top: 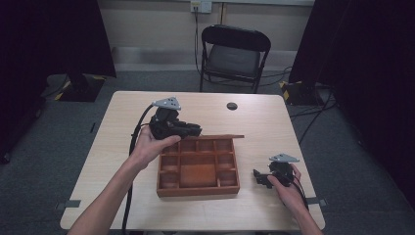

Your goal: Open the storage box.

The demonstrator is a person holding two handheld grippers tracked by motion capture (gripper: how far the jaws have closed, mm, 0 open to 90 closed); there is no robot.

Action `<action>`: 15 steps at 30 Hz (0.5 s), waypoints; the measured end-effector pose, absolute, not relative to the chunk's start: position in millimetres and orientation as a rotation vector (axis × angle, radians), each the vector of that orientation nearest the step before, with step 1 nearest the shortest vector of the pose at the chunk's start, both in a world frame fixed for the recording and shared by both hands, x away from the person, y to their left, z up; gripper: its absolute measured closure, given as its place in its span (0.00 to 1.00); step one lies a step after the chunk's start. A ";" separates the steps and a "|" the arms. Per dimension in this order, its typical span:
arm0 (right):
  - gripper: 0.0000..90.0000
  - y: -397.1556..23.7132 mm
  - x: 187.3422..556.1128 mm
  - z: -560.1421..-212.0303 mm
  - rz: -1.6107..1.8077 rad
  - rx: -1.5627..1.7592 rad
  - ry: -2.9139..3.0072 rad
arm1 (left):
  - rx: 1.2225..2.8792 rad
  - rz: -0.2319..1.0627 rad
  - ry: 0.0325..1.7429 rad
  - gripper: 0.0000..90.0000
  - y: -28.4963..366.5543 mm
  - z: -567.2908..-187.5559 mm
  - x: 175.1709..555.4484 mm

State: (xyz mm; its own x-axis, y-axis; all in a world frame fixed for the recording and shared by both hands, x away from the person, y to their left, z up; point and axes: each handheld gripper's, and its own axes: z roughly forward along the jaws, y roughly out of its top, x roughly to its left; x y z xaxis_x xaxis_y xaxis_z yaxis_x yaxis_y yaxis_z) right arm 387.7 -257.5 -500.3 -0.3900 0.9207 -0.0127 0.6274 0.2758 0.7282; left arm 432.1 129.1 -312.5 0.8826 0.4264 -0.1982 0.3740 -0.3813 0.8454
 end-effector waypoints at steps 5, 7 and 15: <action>0.10 -257.4 387.7 -500.3 0.904 1.393 2.116 | 1.999 0.061 0.585 0.88 129.6 -312.5 433.6; 0.10 -257.4 387.7 -500.3 0.904 1.393 2.116 | 2.002 0.062 0.585 0.88 129.6 -312.0 433.8; 0.10 -257.4 387.7 -500.3 0.904 1.393 2.116 | 1.992 0.067 0.582 0.87 130.4 -311.7 435.9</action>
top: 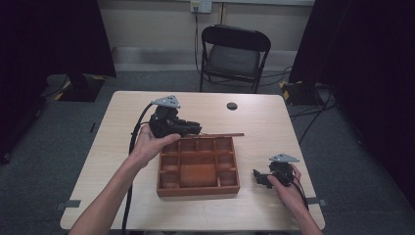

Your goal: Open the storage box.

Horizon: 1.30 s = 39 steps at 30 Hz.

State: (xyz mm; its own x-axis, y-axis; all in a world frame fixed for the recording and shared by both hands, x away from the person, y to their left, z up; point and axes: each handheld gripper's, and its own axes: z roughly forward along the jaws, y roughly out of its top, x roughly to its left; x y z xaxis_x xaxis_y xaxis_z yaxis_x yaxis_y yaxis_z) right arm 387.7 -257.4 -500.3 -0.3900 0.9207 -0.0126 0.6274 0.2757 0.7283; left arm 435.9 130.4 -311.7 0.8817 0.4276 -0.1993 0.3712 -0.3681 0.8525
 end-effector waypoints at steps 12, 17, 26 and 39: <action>0.10 -257.4 387.8 -500.3 0.904 1.394 2.117 | 1.986 0.095 0.587 0.86 130.2 -310.8 435.1; 0.10 -257.4 387.8 -500.3 0.904 1.393 2.117 | 1.985 0.123 0.582 0.86 129.8 -309.7 434.5; 0.10 -257.4 387.8 -500.3 0.904 1.394 2.117 | 1.977 0.120 0.583 0.85 130.0 -309.4 436.8; 0.10 -257.4 388.0 -500.4 0.904 1.392 2.118 | 1.972 0.112 0.583 0.86 129.9 -310.2 436.4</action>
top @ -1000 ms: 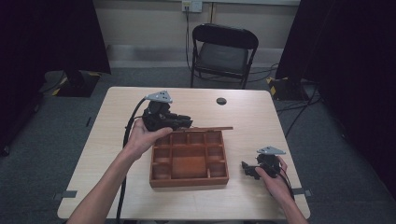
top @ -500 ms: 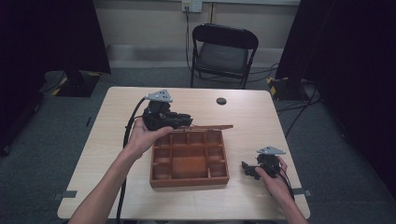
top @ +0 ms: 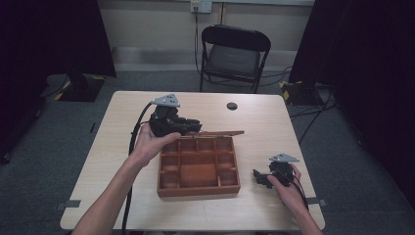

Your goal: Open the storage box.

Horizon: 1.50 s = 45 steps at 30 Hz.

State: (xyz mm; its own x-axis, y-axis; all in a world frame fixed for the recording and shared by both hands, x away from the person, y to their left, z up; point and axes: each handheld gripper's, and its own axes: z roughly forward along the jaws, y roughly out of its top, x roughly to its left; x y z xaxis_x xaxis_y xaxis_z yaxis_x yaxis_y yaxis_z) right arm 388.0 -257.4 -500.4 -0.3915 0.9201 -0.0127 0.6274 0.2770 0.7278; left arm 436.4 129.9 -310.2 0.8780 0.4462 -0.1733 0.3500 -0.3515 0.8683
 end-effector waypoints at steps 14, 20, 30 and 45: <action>0.10 -257.4 387.9 -500.3 0.903 1.392 2.118 | 1.970 0.110 0.589 0.87 129.0 -309.9 436.9; 0.10 -257.4 387.9 -500.3 0.904 1.393 2.118 | 1.969 0.108 0.590 0.87 129.0 -309.9 437.0; 0.10 -257.4 387.9 -500.4 0.904 1.393 2.117 | 1.972 0.107 0.584 0.88 128.9 -309.9 436.8; 0.10 -257.2 387.8 -500.3 0.903 1.394 2.116 | 1.972 0.110 0.584 0.88 129.0 -309.8 437.0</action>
